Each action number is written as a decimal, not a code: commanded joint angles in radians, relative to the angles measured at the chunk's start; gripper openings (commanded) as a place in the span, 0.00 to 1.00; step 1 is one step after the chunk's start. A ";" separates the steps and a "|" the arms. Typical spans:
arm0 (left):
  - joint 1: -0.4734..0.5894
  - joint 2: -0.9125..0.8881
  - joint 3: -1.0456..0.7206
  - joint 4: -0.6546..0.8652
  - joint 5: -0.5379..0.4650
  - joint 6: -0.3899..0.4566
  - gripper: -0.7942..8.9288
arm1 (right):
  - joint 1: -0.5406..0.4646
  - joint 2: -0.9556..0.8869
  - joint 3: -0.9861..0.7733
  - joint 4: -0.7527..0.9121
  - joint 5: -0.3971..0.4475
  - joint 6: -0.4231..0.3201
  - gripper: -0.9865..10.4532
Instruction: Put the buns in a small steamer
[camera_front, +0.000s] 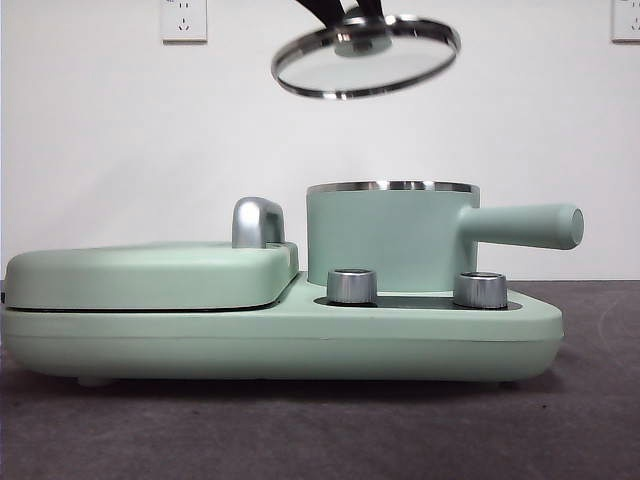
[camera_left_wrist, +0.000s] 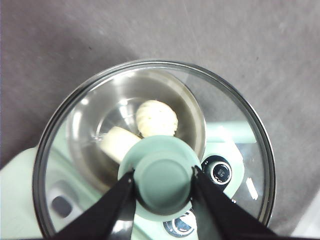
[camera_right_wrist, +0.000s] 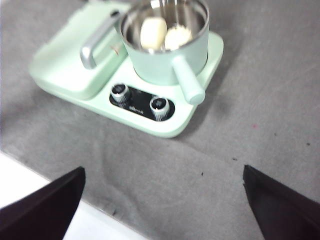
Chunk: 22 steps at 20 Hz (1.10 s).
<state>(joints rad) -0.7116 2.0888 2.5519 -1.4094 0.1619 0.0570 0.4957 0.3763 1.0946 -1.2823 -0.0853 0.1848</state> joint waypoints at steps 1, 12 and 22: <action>-0.010 0.050 0.037 0.019 0.004 0.011 0.13 | 0.006 -0.040 0.009 0.009 -0.002 0.018 0.53; -0.006 0.181 0.037 0.128 0.004 0.058 0.10 | 0.006 -0.064 0.009 0.011 -0.001 0.018 0.53; 0.006 0.242 0.037 0.129 0.003 0.066 0.10 | 0.006 -0.064 0.009 0.011 0.000 0.018 0.53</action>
<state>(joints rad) -0.7002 2.2971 2.5519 -1.2926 0.1612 0.1131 0.4965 0.3111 1.0946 -1.2816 -0.0849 0.1913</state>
